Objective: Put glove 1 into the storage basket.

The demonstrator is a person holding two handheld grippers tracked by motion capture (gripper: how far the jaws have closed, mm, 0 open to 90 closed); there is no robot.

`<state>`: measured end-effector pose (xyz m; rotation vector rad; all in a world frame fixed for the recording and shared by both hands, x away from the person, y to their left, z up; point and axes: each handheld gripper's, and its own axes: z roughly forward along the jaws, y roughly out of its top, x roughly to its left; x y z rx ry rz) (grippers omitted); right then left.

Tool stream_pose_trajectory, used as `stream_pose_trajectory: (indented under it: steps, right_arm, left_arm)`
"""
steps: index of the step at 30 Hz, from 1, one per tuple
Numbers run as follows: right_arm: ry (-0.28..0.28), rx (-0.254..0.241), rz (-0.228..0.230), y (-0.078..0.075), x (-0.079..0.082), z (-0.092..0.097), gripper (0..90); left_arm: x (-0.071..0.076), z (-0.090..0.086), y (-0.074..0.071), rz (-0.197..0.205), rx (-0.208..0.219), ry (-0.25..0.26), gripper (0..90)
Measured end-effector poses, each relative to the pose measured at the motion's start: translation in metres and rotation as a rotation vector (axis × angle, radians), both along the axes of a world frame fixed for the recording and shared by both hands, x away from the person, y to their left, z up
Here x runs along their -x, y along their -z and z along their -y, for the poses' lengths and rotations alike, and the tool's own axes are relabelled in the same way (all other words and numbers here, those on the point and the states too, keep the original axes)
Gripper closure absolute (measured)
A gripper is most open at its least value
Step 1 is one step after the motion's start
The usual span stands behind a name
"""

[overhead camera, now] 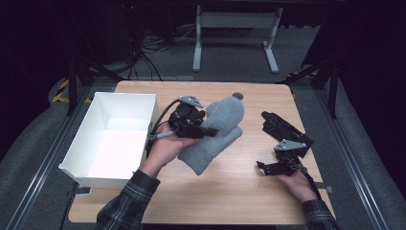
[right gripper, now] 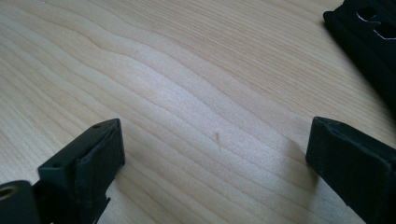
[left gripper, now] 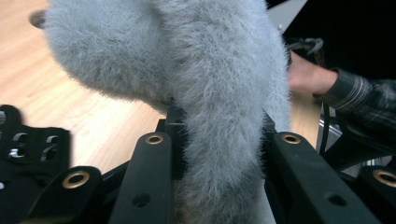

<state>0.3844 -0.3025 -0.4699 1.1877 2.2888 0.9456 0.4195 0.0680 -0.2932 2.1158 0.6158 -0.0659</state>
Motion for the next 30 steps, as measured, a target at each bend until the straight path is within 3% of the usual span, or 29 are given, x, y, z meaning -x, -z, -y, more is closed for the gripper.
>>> stream_pose_trajectory:
  steps: [4,14,27,30]
  right_arm:
    - [0.0,0.0,0.0,0.0,0.0,0.0,4.4]
    - [0.001,0.0,-0.001,0.0,0.0,0.0,4.3]
    - [0.001,0.0,-0.001,0.0,0.0,0.0,4.3]
    - [0.001,0.0,-0.001,0.0,0.0,0.0,4.3]
  left_arm:
    - [-0.002,-0.013,-0.013,0.014,0.0,-0.023,70.7]
    - [-0.003,-0.067,-0.043,0.045,0.0,-0.118,70.7]
    - [0.005,-0.152,-0.056,0.061,0.02,-0.279,70.7]
    - [0.007,-0.166,-0.057,0.065,0.017,-0.305,70.7]
